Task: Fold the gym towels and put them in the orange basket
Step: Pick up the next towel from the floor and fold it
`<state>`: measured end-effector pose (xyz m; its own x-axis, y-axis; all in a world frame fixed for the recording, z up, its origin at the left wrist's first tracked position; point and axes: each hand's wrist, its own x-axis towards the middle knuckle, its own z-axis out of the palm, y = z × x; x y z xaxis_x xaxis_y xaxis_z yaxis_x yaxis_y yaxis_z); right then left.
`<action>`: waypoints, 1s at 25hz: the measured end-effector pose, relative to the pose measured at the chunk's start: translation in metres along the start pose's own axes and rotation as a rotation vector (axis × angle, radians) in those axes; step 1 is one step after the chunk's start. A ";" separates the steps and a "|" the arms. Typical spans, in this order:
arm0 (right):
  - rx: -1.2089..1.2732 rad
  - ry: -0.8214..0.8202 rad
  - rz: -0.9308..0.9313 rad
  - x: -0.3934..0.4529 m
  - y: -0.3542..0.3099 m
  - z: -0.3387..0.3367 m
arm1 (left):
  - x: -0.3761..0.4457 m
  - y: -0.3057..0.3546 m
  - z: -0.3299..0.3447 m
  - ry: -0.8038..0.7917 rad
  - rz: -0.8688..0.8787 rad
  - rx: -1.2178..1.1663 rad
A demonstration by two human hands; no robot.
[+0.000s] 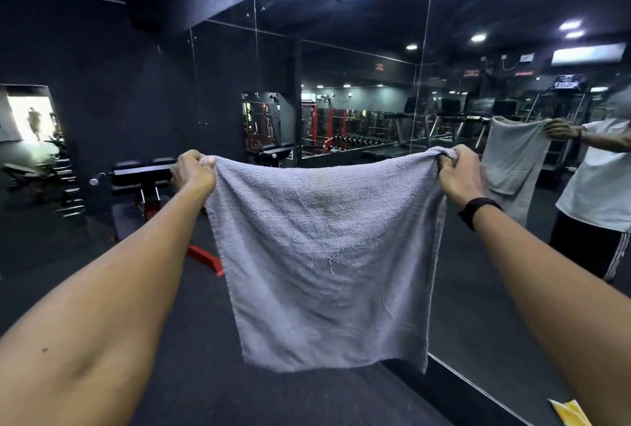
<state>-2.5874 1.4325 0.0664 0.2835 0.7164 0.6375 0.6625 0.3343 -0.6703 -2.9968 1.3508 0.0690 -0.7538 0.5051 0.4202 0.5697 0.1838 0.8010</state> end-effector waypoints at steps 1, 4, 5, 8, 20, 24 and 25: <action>0.016 -0.004 -0.007 0.000 0.000 0.001 | -0.001 -0.001 0.001 0.000 -0.012 -0.021; 0.146 -0.073 -0.058 0.003 0.002 0.001 | -0.001 -0.001 0.002 -0.023 0.024 -0.083; 0.222 -0.128 -0.059 0.004 0.002 0.000 | 0.000 -0.001 0.003 -0.043 0.054 -0.098; 0.159 -0.094 0.035 0.004 0.000 0.002 | 0.002 -0.001 0.005 -0.033 -0.002 -0.105; 0.110 -0.508 0.066 -0.044 -0.085 0.049 | -0.069 0.078 0.051 -0.712 -0.148 -0.350; 0.420 -0.685 0.260 -0.059 -0.109 0.059 | -0.096 0.090 0.063 -0.802 0.023 -0.344; 0.492 -0.700 0.318 -0.061 -0.114 0.056 | -0.099 0.090 0.062 -0.814 0.039 -0.355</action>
<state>-2.7190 1.3850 0.0822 -0.1896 0.9737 0.1262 0.2089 0.1655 -0.9638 -2.8510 1.3698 0.0729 -0.1927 0.9733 0.1250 0.3532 -0.0500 0.9342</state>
